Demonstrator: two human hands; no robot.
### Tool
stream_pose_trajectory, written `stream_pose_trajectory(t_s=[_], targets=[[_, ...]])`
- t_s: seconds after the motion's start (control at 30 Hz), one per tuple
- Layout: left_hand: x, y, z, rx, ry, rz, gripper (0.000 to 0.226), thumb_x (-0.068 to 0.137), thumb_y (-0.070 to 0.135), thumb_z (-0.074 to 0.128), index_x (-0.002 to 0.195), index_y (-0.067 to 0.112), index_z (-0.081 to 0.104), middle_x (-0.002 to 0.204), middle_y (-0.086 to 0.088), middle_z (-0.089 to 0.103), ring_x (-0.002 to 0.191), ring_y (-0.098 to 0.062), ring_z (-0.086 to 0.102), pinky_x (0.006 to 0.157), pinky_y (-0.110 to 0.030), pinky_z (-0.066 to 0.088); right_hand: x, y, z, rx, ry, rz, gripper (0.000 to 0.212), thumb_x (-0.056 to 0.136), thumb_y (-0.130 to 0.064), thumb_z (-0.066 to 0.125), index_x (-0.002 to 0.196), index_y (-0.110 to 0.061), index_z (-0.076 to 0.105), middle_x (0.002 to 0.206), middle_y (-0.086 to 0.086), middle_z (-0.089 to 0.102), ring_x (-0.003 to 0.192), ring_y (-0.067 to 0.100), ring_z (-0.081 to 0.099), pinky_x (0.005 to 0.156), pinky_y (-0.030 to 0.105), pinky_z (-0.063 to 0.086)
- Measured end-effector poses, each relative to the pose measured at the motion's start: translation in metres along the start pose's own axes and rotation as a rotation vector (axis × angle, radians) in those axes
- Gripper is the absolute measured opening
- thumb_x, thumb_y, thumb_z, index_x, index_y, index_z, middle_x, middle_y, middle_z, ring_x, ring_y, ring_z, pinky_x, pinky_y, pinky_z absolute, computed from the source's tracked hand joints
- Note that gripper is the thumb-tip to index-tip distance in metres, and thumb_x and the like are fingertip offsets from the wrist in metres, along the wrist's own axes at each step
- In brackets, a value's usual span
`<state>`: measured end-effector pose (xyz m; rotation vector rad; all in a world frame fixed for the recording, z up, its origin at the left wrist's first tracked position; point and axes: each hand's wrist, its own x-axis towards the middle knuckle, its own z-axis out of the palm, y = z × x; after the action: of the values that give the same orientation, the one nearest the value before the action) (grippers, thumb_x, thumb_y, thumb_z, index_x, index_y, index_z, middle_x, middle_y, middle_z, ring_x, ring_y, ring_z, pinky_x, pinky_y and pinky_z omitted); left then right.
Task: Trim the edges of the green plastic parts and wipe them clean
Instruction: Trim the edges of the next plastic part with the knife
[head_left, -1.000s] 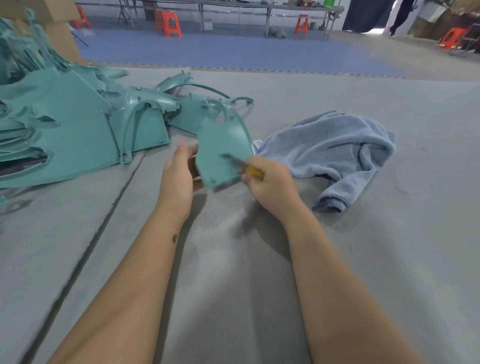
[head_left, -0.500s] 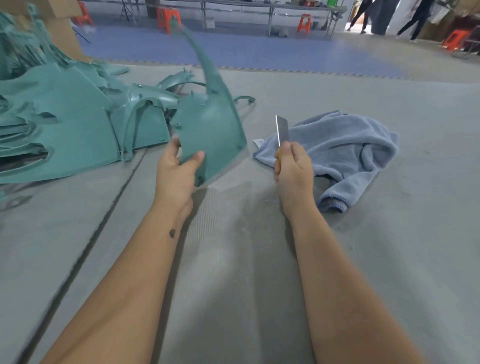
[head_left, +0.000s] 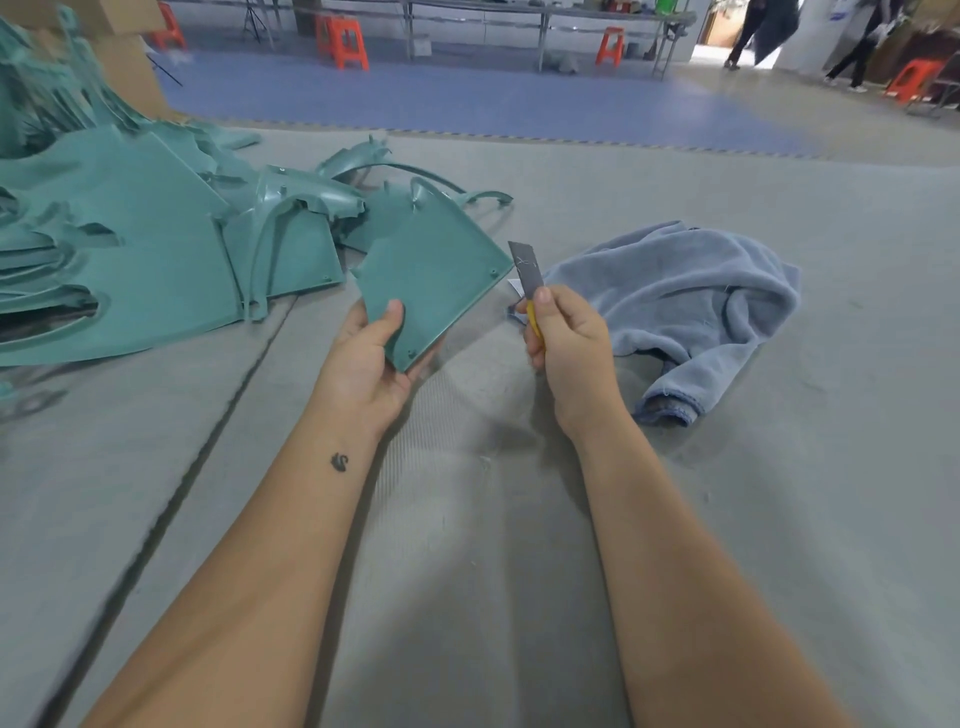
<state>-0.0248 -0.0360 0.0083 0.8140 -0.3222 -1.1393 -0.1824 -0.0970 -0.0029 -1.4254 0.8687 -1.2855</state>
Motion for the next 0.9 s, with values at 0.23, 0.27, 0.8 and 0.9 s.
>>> stream_pose_trajectory(t_s=[0.23, 0.27, 0.8, 0.9], targets=[[-0.0004, -0.0007, -0.0001, 0.002, 0.001, -0.013, 0.022, 0.100, 0.005, 0.045, 0.105, 0.021, 0.059, 0.085, 0.000, 0.075, 0.073, -0.015, 0.073, 0.054, -0.028, 0.058, 0.0003, 0.0023, 0.0001, -0.020, 0.012, 0.032, 0.032, 0.103, -0.023, 0.044, 0.075, -0.020, 0.059, 0.050, -0.012, 0.039, 0.049, 0.006, 0.032, 0.047, 0.016, 0.027], [-0.0004, -0.0007, -0.0001, -0.008, 0.003, -0.015, 0.022, 0.100, 0.005, 0.045, 0.105, 0.021, 0.060, 0.085, 0.000, 0.075, 0.073, -0.015, 0.073, 0.053, -0.027, 0.057, 0.0008, 0.0026, 0.0001, -0.009, 0.020, 0.034, 0.032, 0.103, -0.023, 0.044, 0.074, -0.019, 0.058, 0.050, -0.010, 0.038, 0.049, 0.007, 0.030, 0.046, 0.017, 0.026], [-0.0006, -0.0010, 0.0001, -0.022, 0.009, -0.008, 0.023, 0.100, 0.005, 0.045, 0.110, 0.019, 0.060, 0.104, -0.006, 0.071, 0.087, -0.019, 0.069, 0.068, -0.031, 0.060, -0.0026, -0.0008, 0.0001, -0.014, 0.028, -0.017, 0.028, 0.104, -0.017, 0.043, 0.081, -0.008, 0.055, 0.057, 0.001, 0.032, 0.053, 0.010, 0.026, 0.049, 0.023, 0.023], [-0.0011, -0.0015, 0.0005, -0.016, 0.009, -0.007, 0.023, 0.100, 0.005, 0.045, 0.108, 0.020, 0.060, 0.104, -0.006, 0.070, 0.088, -0.020, 0.068, 0.069, -0.032, 0.059, -0.0036, -0.0018, 0.0002, 0.002, 0.020, -0.017, 0.028, 0.104, -0.017, 0.043, 0.079, -0.010, 0.054, 0.058, 0.002, 0.032, 0.054, 0.010, 0.026, 0.050, 0.026, 0.022]])
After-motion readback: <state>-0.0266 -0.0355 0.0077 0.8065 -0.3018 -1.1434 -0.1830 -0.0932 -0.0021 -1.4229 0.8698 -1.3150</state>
